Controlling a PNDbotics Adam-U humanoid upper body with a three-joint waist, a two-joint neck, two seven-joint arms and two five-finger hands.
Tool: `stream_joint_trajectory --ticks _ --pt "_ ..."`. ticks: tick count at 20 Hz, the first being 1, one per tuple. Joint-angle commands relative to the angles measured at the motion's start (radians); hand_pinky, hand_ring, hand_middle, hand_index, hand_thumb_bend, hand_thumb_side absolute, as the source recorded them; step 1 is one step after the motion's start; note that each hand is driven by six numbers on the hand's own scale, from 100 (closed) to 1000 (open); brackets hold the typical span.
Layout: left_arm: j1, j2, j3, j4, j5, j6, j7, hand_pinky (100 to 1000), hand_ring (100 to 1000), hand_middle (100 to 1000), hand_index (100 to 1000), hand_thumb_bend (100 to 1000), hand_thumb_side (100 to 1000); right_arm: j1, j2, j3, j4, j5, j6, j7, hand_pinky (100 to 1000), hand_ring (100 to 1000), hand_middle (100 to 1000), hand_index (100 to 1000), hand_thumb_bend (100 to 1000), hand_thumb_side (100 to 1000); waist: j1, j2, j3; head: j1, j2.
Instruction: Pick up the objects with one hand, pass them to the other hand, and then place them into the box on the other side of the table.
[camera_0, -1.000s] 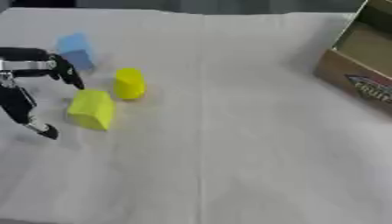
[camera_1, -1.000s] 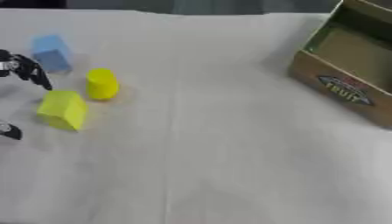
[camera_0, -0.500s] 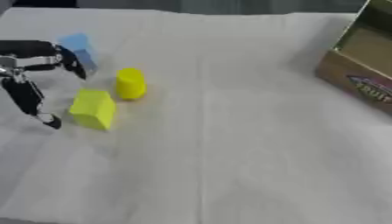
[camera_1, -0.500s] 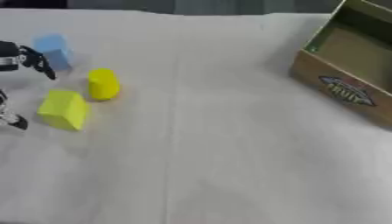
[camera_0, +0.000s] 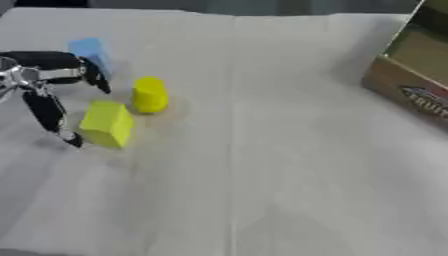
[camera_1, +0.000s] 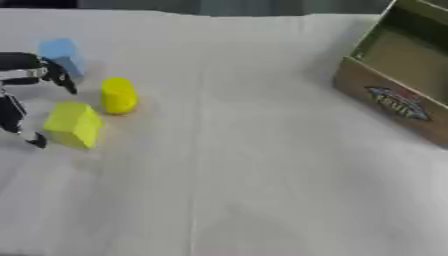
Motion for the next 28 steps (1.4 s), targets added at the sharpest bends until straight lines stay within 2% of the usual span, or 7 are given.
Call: stream_joint_trajectory --ticks 1,8,15,18,23,28 --pt "-0.027 0.005 0.007 0.008 -0.022 -0.007 0.024 862 831 748 793 776 100 -0.008 -0.027 -0.013 -0.01 0.006 0.003 0.0 980 822 768 912 126 525 0.012 -0.004 0.0 0.004 -0.013" --pt "-0.041 -0.024 0.003 0.032 -0.044 -0.011 0.047 857 825 742 785 752 100 -0.005 -0.024 -0.012 -0.01 0.011 0.005 0.003 981 821 768 911 125 528 0.011 0.0 -0.002 0.008 -0.015" --pt "-0.031 -0.01 0.039 -0.057 -0.015 0.032 0.065 853 814 730 777 747 100 0.003 -0.027 -0.013 -0.013 0.018 0.003 0.004 981 816 768 911 121 533 0.009 0.005 -0.001 0.005 -0.014" --pt "-0.038 -0.015 0.032 -0.045 -0.024 0.048 0.038 855 818 738 780 748 100 0.002 -0.025 -0.009 -0.013 0.02 0.006 0.008 981 816 768 911 119 536 0.009 0.006 -0.001 0.007 -0.015" --pt "-0.043 -0.027 0.006 0.006 -0.031 0.036 -0.019 860 825 750 790 756 100 0.002 -0.022 -0.011 -0.015 0.022 0.006 0.008 981 815 768 910 117 537 0.009 0.01 -0.004 0.012 -0.016" --pt "-0.042 -0.033 0.003 0.029 -0.044 0.037 -0.031 860 826 746 791 752 100 0.009 -0.022 -0.015 -0.017 0.019 0.003 0.005 982 814 768 910 115 542 0.009 0.013 -0.005 0.013 -0.016"
